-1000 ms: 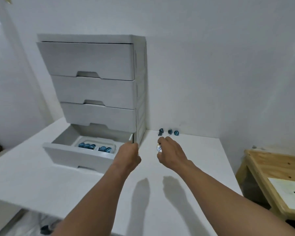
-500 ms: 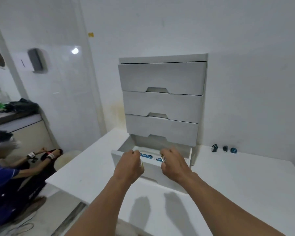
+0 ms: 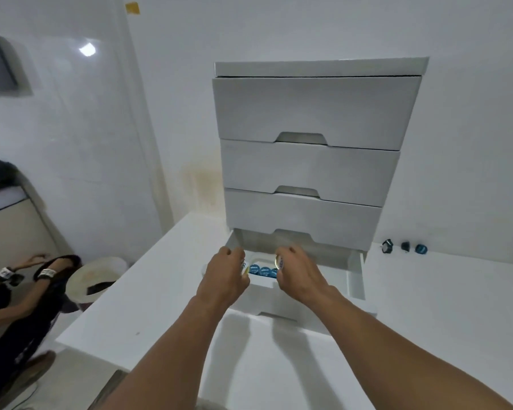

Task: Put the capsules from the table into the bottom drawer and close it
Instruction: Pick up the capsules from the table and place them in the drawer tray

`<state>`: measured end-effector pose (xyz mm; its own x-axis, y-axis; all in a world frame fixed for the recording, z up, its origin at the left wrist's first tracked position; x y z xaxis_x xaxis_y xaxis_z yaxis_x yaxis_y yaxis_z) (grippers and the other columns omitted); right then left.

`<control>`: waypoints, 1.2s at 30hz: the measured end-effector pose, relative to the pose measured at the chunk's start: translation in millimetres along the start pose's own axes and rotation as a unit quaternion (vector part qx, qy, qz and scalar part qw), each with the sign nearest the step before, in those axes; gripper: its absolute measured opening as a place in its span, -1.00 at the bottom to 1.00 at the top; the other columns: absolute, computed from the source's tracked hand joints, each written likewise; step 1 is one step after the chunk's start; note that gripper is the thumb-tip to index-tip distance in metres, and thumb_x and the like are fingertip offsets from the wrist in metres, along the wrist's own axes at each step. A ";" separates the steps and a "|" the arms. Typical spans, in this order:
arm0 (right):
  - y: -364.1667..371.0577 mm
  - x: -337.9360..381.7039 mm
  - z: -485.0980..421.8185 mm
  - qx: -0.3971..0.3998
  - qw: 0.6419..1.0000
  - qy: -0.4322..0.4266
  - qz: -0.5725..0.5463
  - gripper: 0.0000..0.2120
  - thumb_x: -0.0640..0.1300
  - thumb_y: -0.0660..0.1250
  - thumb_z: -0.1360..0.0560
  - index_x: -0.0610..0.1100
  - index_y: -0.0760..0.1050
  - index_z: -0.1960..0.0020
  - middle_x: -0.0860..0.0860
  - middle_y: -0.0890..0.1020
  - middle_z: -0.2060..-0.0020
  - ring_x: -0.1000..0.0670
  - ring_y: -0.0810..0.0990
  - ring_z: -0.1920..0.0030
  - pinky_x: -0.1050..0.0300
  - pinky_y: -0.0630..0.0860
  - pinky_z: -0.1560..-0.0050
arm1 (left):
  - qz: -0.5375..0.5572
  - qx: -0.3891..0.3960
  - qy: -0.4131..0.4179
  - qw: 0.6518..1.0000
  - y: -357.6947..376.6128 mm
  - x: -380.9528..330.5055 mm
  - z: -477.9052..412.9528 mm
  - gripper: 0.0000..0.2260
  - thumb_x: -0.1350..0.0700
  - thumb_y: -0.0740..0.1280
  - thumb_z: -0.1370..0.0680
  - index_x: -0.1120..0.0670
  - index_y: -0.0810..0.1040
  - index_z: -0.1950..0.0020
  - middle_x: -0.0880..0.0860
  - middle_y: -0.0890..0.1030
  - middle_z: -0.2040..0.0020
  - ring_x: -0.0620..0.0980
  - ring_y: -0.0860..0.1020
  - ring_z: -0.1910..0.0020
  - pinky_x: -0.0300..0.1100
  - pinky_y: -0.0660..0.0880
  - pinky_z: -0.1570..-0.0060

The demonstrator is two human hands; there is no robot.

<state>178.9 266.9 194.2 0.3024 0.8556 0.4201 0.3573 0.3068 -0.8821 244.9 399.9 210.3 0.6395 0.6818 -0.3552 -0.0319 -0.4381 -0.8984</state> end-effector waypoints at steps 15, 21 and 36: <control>137.5 -87.2 -142.6 0.079 0.990 0.117 0.013 -0.73 -0.17 0.39 -0.48 -0.14 0.46 -0.15 -0.11 0.44 -0.10 -0.12 0.48 -0.07 0.13 0.42 0.02 | 0.031 0.132 0.038 0.990 133.1 65.2 -156.4 -0.60 0.08 0.43 -0.46 0.10 0.46 -0.26 0.09 0.48 -0.20 0.05 0.51 -0.08 -0.24 0.45 -0.11; 164.9 -109.0 -154.8 0.074 0.981 0.181 -0.002 -0.68 -0.19 0.35 -0.47 -0.11 0.44 -0.21 -0.11 0.49 -0.11 -0.11 0.49 -0.08 0.08 0.46 -0.05 | 0.047 0.179 0.099 0.978 190.7 65.6 -181.7 -0.68 0.14 0.37 -0.47 0.17 0.49 -0.20 0.14 0.54 -0.11 0.07 0.49 0.00 -0.20 0.40 0.04; 200.0 -126.8 -167.8 0.075 0.973 0.219 -0.027 -0.76 -0.31 0.33 -0.44 -0.11 0.39 -0.06 -0.08 0.50 -0.06 -0.01 0.44 0.03 0.09 0.45 -0.02 | 0.084 0.222 0.086 0.968 247.5 81.8 -207.8 -0.66 0.17 0.32 -0.54 0.10 0.42 -0.32 0.15 0.44 -0.29 0.11 0.47 -0.22 -0.05 0.48 -0.20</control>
<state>360.3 149.9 0.2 0.6455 0.5870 0.4887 0.2607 0.4321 -0.8633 448.9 225.5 12.6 0.7138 0.4985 -0.4919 -0.4492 -0.2130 -0.8677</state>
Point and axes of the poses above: each hand's wrist, its own z-axis away from the middle knuckle, its own y-axis out of the palm, x = y × z, the point moved 9 cm from there along -z, towards the middle knuckle
